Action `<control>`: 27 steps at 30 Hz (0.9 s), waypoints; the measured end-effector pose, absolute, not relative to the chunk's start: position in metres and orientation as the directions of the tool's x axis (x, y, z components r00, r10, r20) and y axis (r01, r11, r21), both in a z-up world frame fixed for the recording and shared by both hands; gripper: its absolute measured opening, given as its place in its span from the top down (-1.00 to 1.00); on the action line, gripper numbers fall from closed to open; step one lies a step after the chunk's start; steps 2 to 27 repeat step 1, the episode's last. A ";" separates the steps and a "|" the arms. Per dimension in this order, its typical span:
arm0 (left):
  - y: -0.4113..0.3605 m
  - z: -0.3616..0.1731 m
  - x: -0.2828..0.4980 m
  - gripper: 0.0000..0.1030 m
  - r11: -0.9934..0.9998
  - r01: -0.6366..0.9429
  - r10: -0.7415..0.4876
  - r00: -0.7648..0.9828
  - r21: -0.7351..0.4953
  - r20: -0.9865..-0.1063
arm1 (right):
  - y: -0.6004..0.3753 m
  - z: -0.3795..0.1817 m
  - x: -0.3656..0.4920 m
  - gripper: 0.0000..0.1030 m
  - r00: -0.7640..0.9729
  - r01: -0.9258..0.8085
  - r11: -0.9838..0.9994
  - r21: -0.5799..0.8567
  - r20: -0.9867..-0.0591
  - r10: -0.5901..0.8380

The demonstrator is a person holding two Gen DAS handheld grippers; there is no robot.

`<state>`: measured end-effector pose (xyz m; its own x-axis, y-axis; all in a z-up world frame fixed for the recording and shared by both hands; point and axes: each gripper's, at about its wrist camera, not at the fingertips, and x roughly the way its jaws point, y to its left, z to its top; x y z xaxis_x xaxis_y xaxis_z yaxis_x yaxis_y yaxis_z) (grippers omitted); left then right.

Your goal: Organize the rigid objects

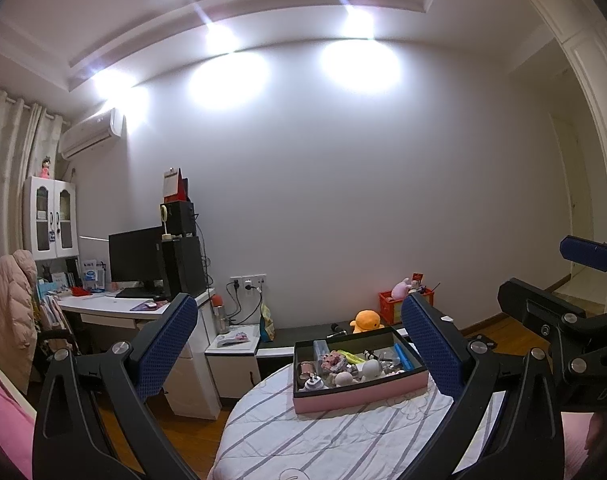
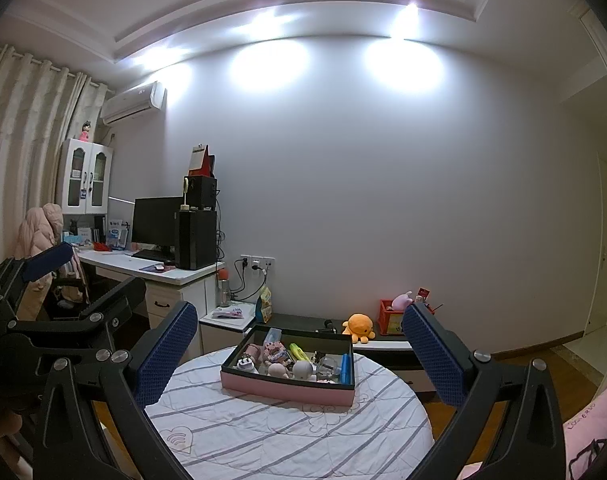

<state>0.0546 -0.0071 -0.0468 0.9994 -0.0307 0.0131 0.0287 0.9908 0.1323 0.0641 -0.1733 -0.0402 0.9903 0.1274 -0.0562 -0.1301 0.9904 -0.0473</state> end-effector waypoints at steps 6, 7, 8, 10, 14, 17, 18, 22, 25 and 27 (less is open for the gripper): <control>-0.007 -0.047 0.056 -1.00 0.991 0.028 -0.030 0.999 0.134 0.012 | -0.173 -0.040 0.064 -1.00 0.990 -0.130 0.990 -0.046 -0.059 0.127; -0.007 -0.047 0.056 -1.00 0.991 0.028 -0.030 0.999 0.134 0.012 | -0.173 -0.040 0.064 -1.00 0.990 -0.130 0.990 -0.046 -0.059 0.127; -0.007 -0.047 0.056 -1.00 0.991 0.028 -0.030 0.999 0.134 0.012 | -0.173 -0.040 0.064 -1.00 0.990 -0.130 0.990 -0.046 -0.059 0.127; -0.007 -0.047 0.056 -1.00 0.991 0.028 -0.030 0.999 0.134 0.012 | -0.173 -0.040 0.064 -1.00 0.990 -0.130 0.990 -0.046 -0.059 0.127; -0.007 -0.047 0.056 -1.00 0.991 0.028 -0.030 0.999 0.134 0.012 | -0.173 -0.040 0.064 -1.00 0.990 -0.130 0.990 -0.046 -0.059 0.127; -0.007 -0.047 0.056 -1.00 0.991 0.028 -0.030 0.999 0.134 0.012 | -0.173 -0.040 0.064 -1.00 0.990 -0.130 0.990 -0.046 -0.059 0.127; -0.007 -0.047 0.056 -1.00 0.991 0.028 -0.030 0.999 0.134 0.012 | -0.173 -0.040 0.064 -1.00 0.990 -0.130 0.990 -0.046 -0.059 0.127; -0.007 -0.047 0.056 -1.00 0.991 0.028 -0.030 0.999 0.134 0.012 | -0.173 -0.040 0.064 -1.00 0.990 -0.130 0.990 -0.046 -0.059 0.127; -0.007 -0.047 0.056 -1.00 0.991 0.028 -0.030 0.999 0.134 0.012 | -0.173 -0.040 0.064 -1.00 0.990 -0.130 0.990 -0.046 -0.059 0.127; -0.007 -0.047 0.056 -1.00 0.991 0.028 -0.030 0.999 0.134 0.012 | -0.173 -0.040 0.064 -1.00 0.990 -0.130 0.990 -0.046 -0.059 0.127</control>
